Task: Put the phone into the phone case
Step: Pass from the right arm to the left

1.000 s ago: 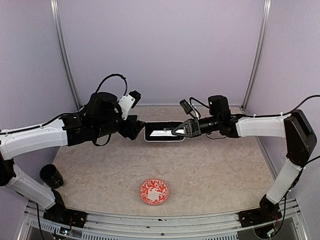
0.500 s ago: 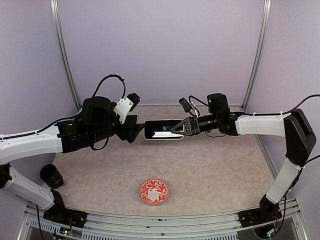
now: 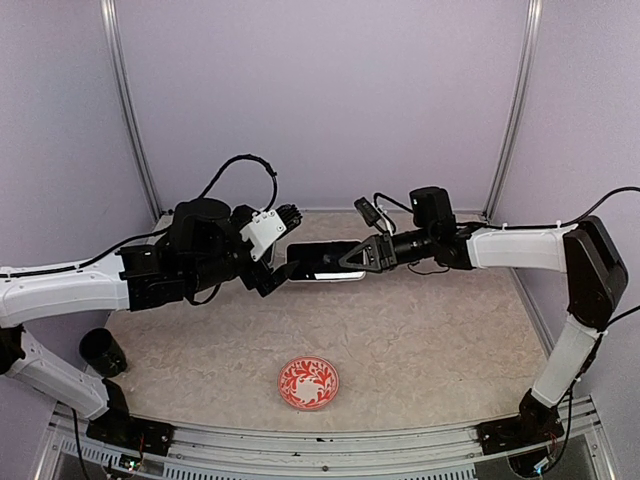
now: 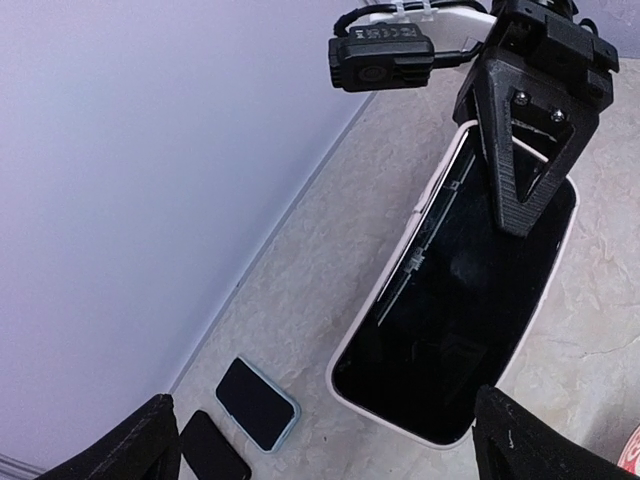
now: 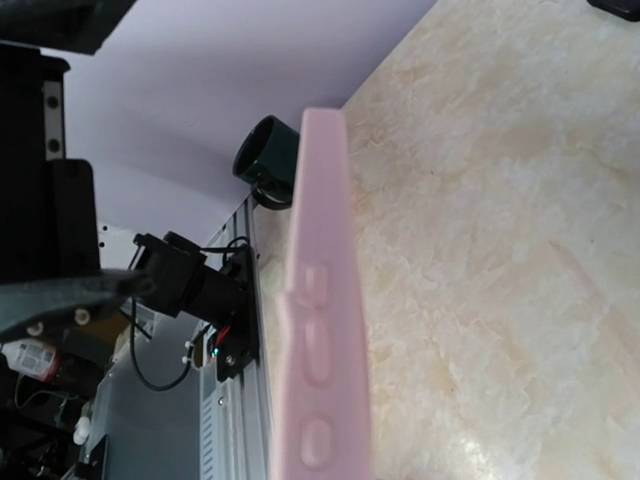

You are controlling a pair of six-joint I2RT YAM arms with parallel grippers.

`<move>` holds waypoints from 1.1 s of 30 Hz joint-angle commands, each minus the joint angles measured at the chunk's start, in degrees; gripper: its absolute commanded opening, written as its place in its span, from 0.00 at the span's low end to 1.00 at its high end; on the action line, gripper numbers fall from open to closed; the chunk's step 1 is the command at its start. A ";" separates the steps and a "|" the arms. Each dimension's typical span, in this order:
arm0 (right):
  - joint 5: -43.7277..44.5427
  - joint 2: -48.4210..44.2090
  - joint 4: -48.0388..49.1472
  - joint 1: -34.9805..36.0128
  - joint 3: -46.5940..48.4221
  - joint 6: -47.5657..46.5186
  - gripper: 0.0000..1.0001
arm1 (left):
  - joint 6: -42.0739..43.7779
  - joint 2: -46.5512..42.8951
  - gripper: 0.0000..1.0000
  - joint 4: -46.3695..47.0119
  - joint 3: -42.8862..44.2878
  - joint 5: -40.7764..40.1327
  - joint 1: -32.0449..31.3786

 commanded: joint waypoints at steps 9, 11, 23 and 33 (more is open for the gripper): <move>-1.05 1.25 1.28 1.33 3.93 -0.71 0.00 | 10.27 2.09 0.99 3.15 -0.84 0.22 -2.14; -1.15 1.53 0.91 1.50 4.36 -0.79 0.00 | 11.72 1.69 0.99 4.54 -1.71 -0.20 -2.19; -0.45 1.76 0.38 2.08 4.37 -0.79 0.00 | 19.29 1.59 0.99 5.16 -2.98 3.40 -2.23; -0.25 2.56 1.07 3.58 4.72 -0.56 0.00 | 17.55 3.65 0.99 4.26 -1.69 12.54 -2.30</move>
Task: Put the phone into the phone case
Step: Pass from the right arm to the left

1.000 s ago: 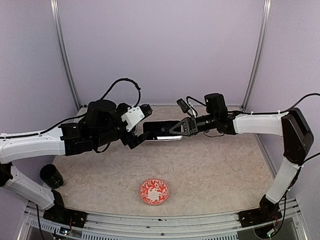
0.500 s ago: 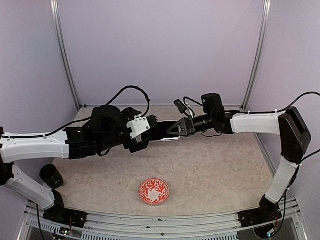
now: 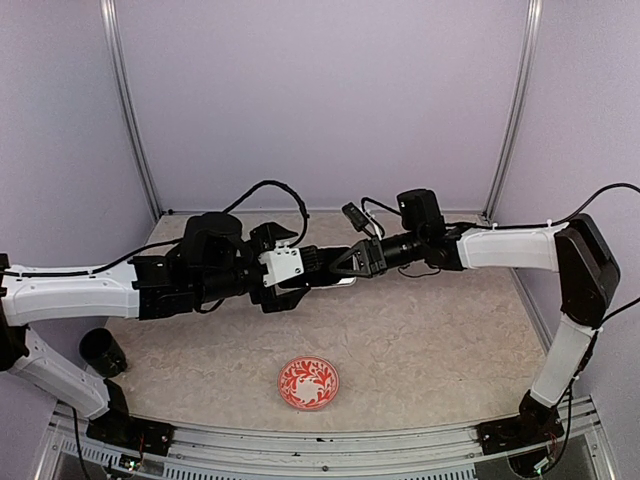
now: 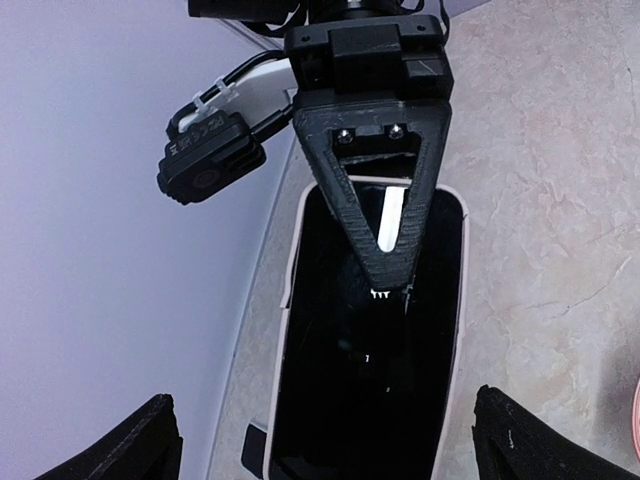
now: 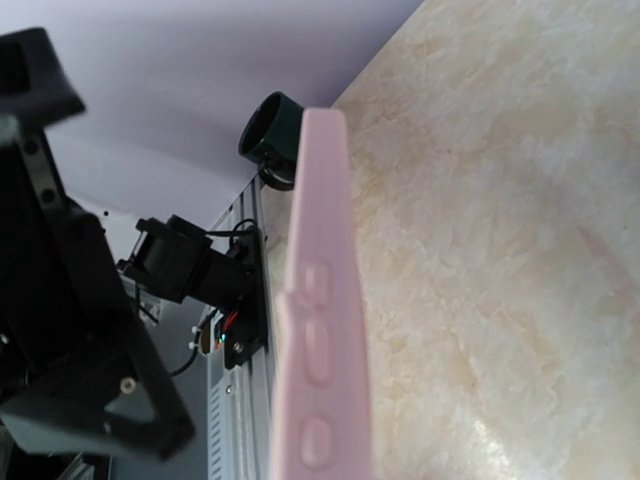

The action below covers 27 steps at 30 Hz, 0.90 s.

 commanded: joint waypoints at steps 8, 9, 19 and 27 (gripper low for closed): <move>-0.84 0.05 2.96 1.80 2.27 -0.43 0.00 | -4.95 5.49 0.99 -2.14 4.37 8.75 -0.44; -0.84 0.01 3.04 1.86 2.16 -0.45 0.00 | -5.12 5.95 0.99 -2.13 4.55 9.10 -0.40; -1.27 0.09 3.83 2.56 1.56 -0.34 0.00 | -5.34 8.07 0.99 -0.02 5.28 8.58 -0.39; -1.74 0.13 4.12 2.90 1.23 -0.50 0.00 | -5.56 8.52 0.99 3.35 3.66 6.69 -0.31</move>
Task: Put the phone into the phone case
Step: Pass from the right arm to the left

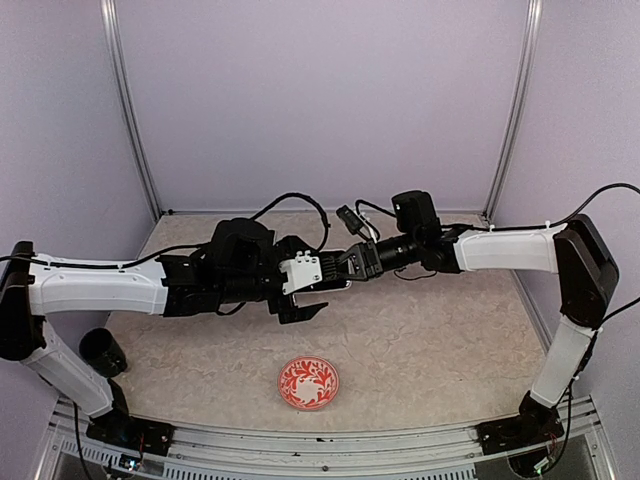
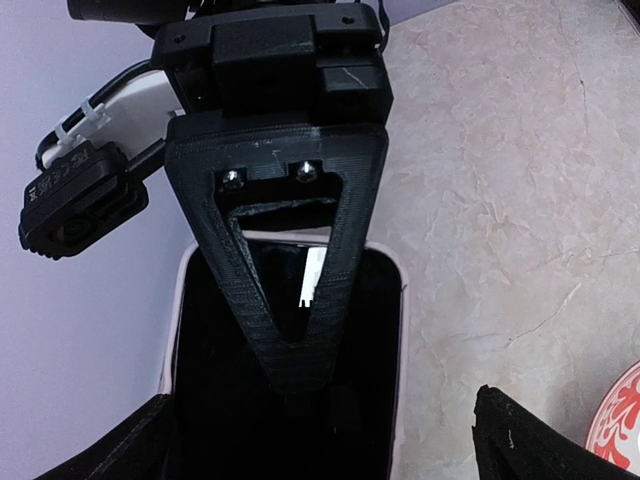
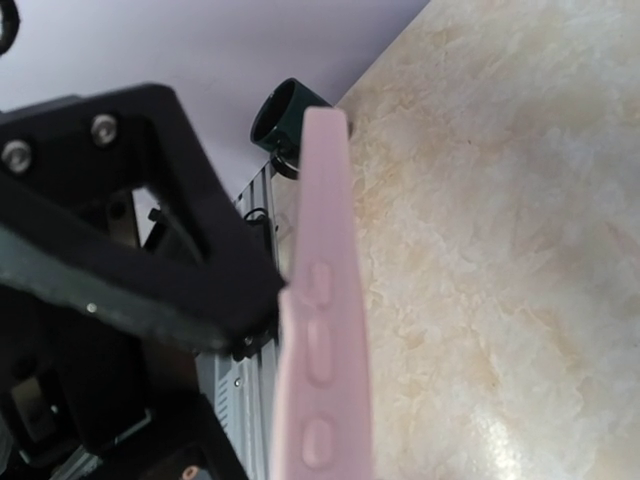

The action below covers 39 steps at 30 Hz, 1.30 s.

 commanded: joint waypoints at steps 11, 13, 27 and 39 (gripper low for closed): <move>-2.66 0.72 4.29 1.13 1.00 -0.53 0.00 | 0.12 -0.57 0.99 4.22 -0.37 -1.52 -0.35; -2.75 0.68 4.16 1.11 1.12 -0.57 0.00 | 0.06 -0.18 0.99 2.52 0.30 -1.19 -0.29; -4.05 0.15 4.56 1.36 0.88 -0.88 0.00 | -0.15 1.45 0.99 0.05 1.67 -1.60 -0.26; -5.47 -0.11 5.31 1.46 0.44 -0.73 0.00 | -0.01 2.28 0.99 -2.00 2.45 -1.27 -0.27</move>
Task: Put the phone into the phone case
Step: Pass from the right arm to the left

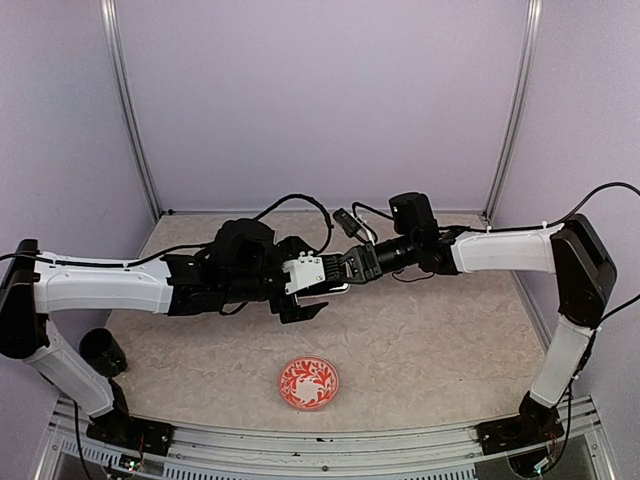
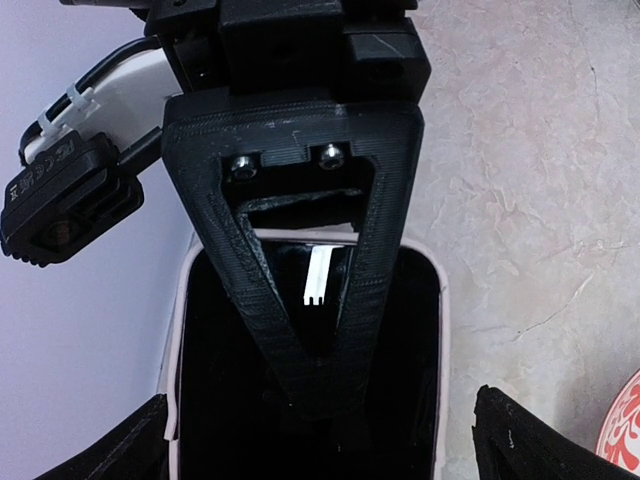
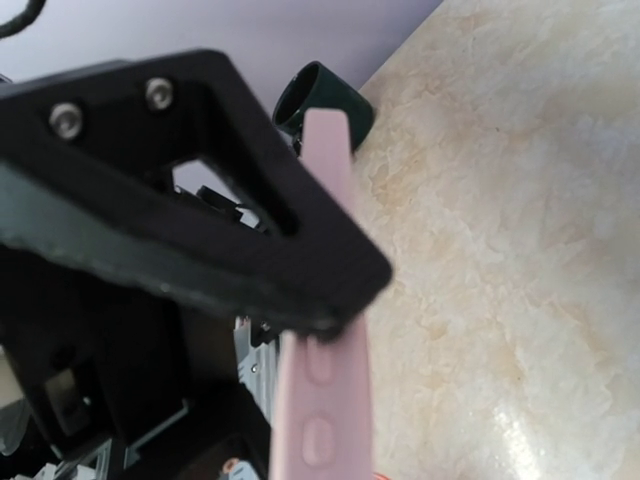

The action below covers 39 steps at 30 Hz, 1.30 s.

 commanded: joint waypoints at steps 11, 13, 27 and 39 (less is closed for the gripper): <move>-3.40 -0.22 4.40 0.73 0.95 -0.29 0.00 | -0.73 1.87 0.86 -3.10 2.95 -0.16 -0.27; -3.54 -0.31 4.43 0.81 0.96 -0.29 0.00 | -0.70 2.07 0.80 -3.56 3.12 -0.08 -0.13; -3.49 -0.53 2.10 0.31 2.58 -1.43 0.07 | -1.78 2.67 0.39 -6.39 4.36 -0.04 0.52; -0.10 -4.27 1.08 -3.92 -0.96 -1.61 0.64 | -7.04 5.19 0.38 -4.31 6.26 -2.86 3.43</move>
